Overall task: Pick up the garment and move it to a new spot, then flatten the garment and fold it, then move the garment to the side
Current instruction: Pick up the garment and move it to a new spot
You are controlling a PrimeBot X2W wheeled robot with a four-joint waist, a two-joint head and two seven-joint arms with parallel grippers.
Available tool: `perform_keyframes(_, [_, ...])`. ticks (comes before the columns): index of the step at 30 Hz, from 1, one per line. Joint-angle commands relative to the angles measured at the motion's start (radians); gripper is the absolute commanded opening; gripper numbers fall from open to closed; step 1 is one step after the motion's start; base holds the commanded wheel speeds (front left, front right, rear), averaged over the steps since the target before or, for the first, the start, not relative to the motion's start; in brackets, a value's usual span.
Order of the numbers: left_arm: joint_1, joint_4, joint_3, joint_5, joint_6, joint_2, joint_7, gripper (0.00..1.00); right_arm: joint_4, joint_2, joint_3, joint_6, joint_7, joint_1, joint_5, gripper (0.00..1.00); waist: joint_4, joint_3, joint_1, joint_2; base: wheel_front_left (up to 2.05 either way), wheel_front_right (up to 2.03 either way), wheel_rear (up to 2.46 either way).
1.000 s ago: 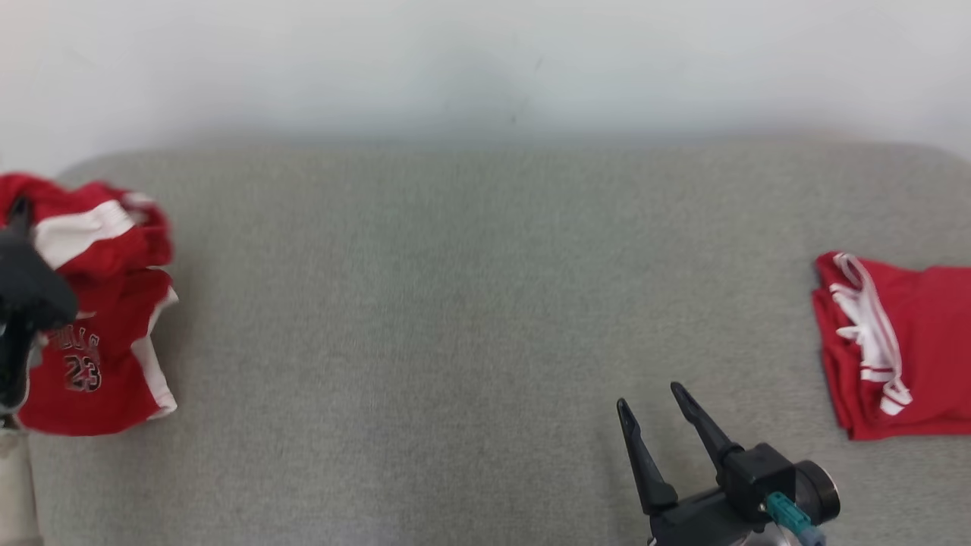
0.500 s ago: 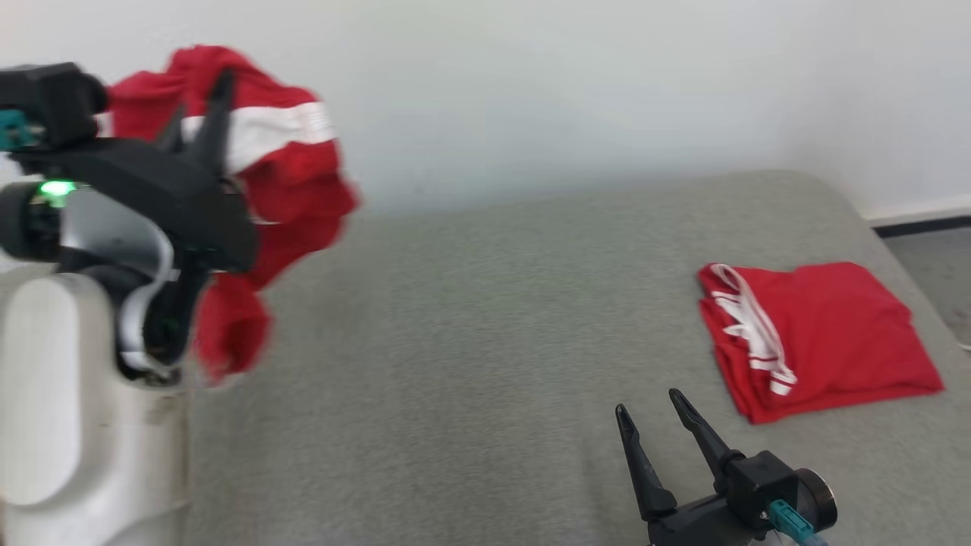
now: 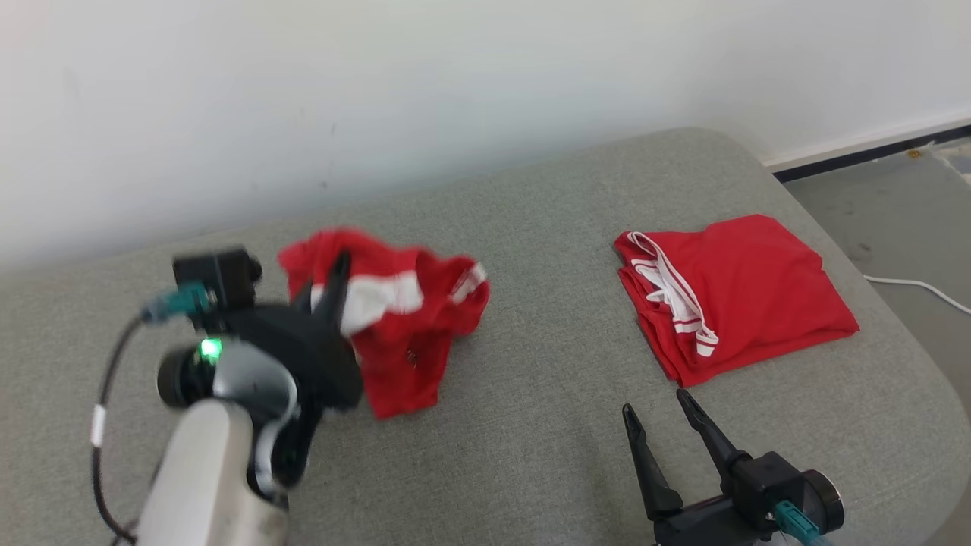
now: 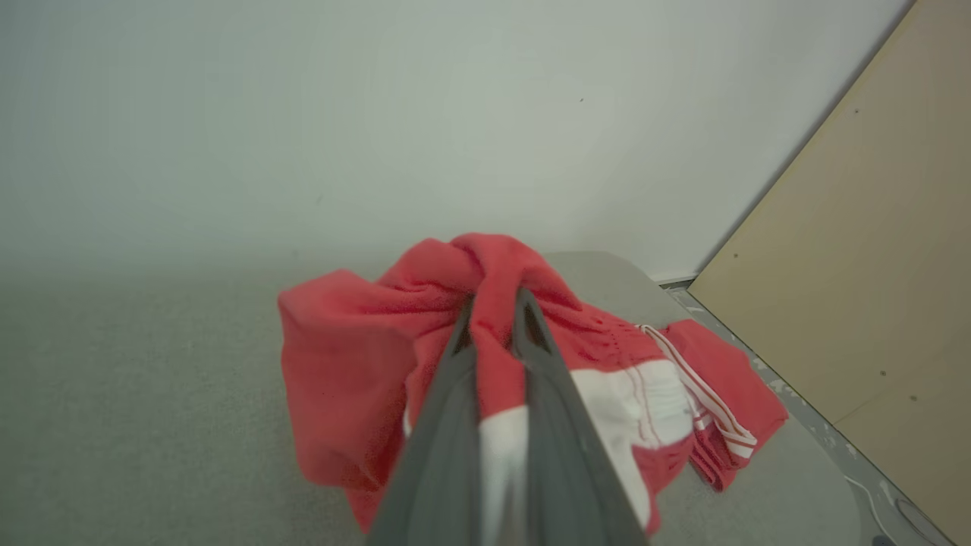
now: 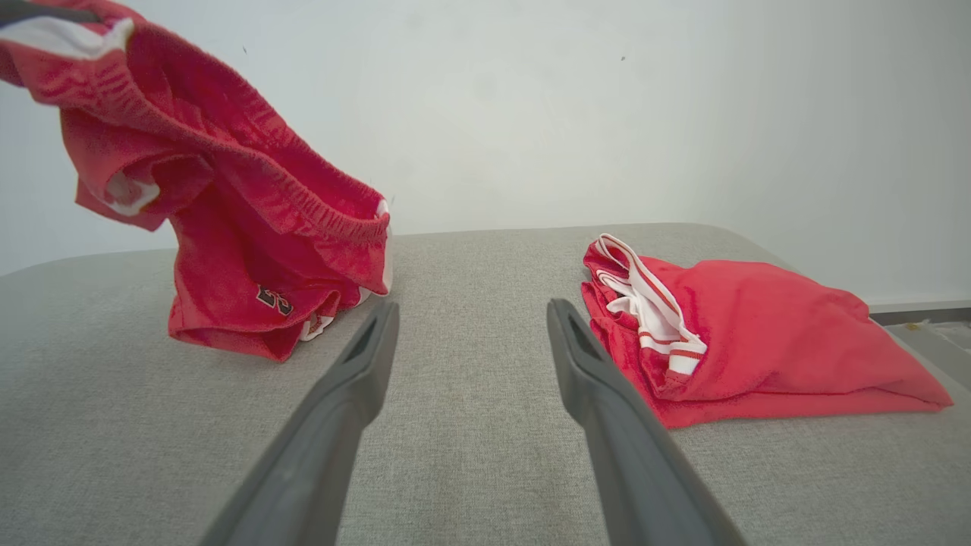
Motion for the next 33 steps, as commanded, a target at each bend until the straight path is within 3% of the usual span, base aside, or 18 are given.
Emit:
perform_keyframes(1, [0.040, 0.036, -0.003, 0.015, 0.007, 0.001, -0.028, 0.00, -0.004, 0.001, -0.003, -0.003, -0.003, 0.010, -0.006, 1.00, -0.013, 0.018, -0.0001, 0.0000, 0.00, 0.00, 0.00])
perform_keyframes(7, [0.155, 0.233, -0.035, 0.060, 0.023, 0.001, -0.142, 0.00, -0.010, 0.001, -0.017, -0.003, 0.002, 0.019, -0.014, 1.00, 0.003, 0.022, -0.0001, 0.0000, 0.00, 0.00, 0.00])
perform_keyframes(8, [0.163, 0.259, -0.042, 0.069, 0.025, 0.001, -0.165, 0.29, -0.011, 0.001, -0.021, -0.003, 0.002, 0.021, -0.015, 1.00, 0.008, 0.021, -0.0001, 0.0000, 0.00, 0.00, 0.00])
perform_keyframes(10, [0.175, 0.299, -0.051, 0.084, 0.028, 0.000, -0.218, 1.00, -0.013, 0.001, -0.027, -0.003, 0.005, 0.025, -0.016, 1.00, 0.019, 0.018, -0.0001, 0.0000, 0.00, 0.00, 0.00])
perform_keyframes(18, [0.242, 0.278, -0.044, 0.036, -0.023, -0.003, -0.513, 1.00, -0.033, 0.001, -0.084, -0.003, 0.006, 0.061, -0.017, 1.00, 0.071, -0.022, -0.0001, 0.0000, 0.00, 0.00, 0.00])
perform_keyframes(24, [0.378, 0.057, 0.044, 0.091, 0.014, -0.003, -0.538, 1.00, -0.048, 0.000, -0.125, -0.003, 0.004, 0.091, -0.013, 1.00, 0.109, -0.035, -0.0001, 0.0000, 0.00, 0.00, 0.00])
perform_keyframes(27, [0.484, -0.087, 0.106, 0.147, 0.004, -0.004, -0.537, 1.00, -0.053, 0.000, -0.155, -0.003, 0.003, 0.104, -0.010, 1.00, 0.137, -0.042, -0.0001, 0.0000, 0.00, 0.00, 0.00])
perform_keyframes(33, [0.602, -0.180, 0.165, 0.198, -0.002, -0.004, -0.537, 1.00, -0.049, 0.000, -0.181, -0.003, 0.003, 0.117, -0.014, 1.00, 0.174, -0.056, -0.0001, 0.0000, 0.00, 0.00, 0.00])
